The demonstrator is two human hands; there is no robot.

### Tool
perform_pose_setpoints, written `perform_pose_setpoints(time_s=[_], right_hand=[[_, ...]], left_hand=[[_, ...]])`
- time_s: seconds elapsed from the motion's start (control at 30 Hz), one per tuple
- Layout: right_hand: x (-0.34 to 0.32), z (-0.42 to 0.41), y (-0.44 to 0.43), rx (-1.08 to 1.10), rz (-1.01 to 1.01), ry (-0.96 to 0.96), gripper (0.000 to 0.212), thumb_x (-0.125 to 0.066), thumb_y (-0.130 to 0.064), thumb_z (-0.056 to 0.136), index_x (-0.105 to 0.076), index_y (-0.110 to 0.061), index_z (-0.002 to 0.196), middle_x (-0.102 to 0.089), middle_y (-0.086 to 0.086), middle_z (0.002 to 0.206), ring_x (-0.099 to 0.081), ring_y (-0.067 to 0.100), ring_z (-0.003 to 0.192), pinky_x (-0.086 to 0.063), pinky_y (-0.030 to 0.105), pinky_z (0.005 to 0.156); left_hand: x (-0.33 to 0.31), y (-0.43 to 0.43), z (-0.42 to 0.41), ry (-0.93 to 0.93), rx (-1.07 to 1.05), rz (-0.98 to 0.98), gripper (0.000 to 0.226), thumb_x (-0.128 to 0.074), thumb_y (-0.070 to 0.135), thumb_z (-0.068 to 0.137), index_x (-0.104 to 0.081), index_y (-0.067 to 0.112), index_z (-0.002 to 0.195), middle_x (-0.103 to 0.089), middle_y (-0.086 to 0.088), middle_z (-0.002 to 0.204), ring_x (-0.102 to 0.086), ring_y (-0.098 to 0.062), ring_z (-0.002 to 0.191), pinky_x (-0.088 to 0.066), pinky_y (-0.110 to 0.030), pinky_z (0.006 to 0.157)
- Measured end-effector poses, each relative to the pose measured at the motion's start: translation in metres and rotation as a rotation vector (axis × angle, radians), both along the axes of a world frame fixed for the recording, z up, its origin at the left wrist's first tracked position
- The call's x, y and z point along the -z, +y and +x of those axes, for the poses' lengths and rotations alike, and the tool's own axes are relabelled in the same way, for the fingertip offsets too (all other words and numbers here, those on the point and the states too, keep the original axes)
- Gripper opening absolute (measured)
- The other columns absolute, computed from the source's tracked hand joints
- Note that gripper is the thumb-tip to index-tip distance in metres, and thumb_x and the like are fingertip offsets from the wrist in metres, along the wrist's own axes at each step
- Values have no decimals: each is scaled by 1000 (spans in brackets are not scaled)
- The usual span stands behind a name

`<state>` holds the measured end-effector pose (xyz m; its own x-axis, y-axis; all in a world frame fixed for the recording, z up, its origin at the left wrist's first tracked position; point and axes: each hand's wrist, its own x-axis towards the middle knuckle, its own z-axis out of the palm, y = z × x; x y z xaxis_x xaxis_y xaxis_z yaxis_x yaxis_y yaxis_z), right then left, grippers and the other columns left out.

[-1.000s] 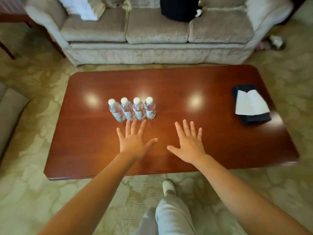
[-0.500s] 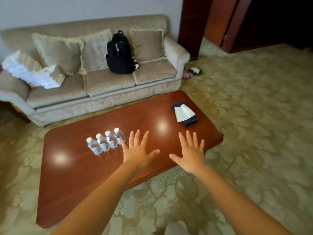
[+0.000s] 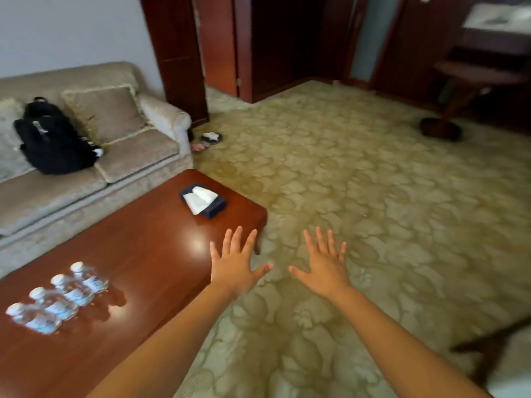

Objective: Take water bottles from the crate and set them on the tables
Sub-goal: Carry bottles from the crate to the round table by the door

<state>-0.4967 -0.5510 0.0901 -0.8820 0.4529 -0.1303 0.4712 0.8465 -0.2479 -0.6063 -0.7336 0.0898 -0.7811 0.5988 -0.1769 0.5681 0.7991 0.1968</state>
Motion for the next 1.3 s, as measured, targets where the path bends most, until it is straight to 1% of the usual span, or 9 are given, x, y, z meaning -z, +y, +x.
perform_pose_setpoints(time_s=[0.1, 0.2, 0.23, 0.4, 0.6, 0.7, 0.9, 1.1, 1.3], right_hand=[[-7, 73, 30, 100, 2, 3, 96, -48, -68, 89, 6, -28, 158, 19, 5, 165, 22, 29, 150, 12, 57, 119], [-12, 147, 56, 207, 5, 24, 94, -47, -67, 90, 5, -28, 159, 20, 4, 165, 23, 28, 150, 13, 56, 119], [-13, 172, 63, 248, 5, 24, 94, -47, -67, 91, 4, -28, 159, 20, 4, 165, 22, 28, 150, 13, 55, 119], [-14, 290, 96, 446, 25, 45, 94, -47, -68, 90, 6, -29, 158, 20, 4, 165, 22, 28, 151, 13, 55, 119], [-13, 390, 131, 668, 32, 48, 93, -44, -68, 91, 6, -28, 158, 19, 4, 165, 21, 28, 151, 13, 55, 119], [-9, 425, 149, 766, 22, 45, 92, -42, -69, 91, 5, -28, 158, 17, 4, 165, 21, 29, 151, 13, 55, 119], [4, 474, 194, 945, -5, 38, 87, -41, -65, 95, 5, -27, 158, 17, 4, 165, 22, 29, 150, 13, 54, 118], [17, 506, 261, 1092, -29, 45, 86, -40, -65, 95, 4, -27, 158, 17, 4, 165, 23, 28, 150, 13, 53, 119], [35, 527, 320, 1209, -117, 12, 87, -41, -65, 95, 4, -28, 158, 17, 4, 166, 24, 29, 150, 15, 52, 119]], left_hand=[[-3, 44, 52, -4, 109, 18, 96, -19, 86, 79, 10, 37, 156, 15, -1, 165, 17, -23, 151, 3, -59, 120], [-4, 85, 106, 3, 220, 3, 105, -4, 89, 66, 11, 37, 155, 15, -2, 165, 16, -23, 151, 4, -58, 120], [-4, 98, 125, 3, 257, -1, 105, -3, 89, 65, 12, 37, 155, 15, -2, 165, 17, -23, 151, 5, -57, 120], [-4, 162, 212, -6, 450, 20, 91, -24, 82, 85, 11, 35, 156, 15, -2, 165, 16, -24, 151, 4, -56, 120], [-11, 233, 292, 20, 681, 4, 91, -22, 81, 84, 14, 35, 154, 15, -3, 165, 17, -23, 151, 3, -56, 121], [-11, 270, 318, 8, 787, -1, 88, -27, 77, 89, 13, 35, 155, 13, -3, 165, 16, -23, 151, 2, -56, 121], [-1, 354, 365, -54, 989, -16, 88, -30, 76, 89, 12, 36, 155, 13, -3, 165, 17, -23, 151, 6, -55, 121], [14, 450, 394, -112, 1163, -18, 89, -34, 75, 89, 8, 36, 156, 12, -1, 165, 19, -21, 151, 8, -52, 121], [36, 537, 414, -158, 1286, -92, 88, -34, 75, 89, 5, 33, 157, 8, 0, 166, 16, -20, 151, 7, -50, 122]])
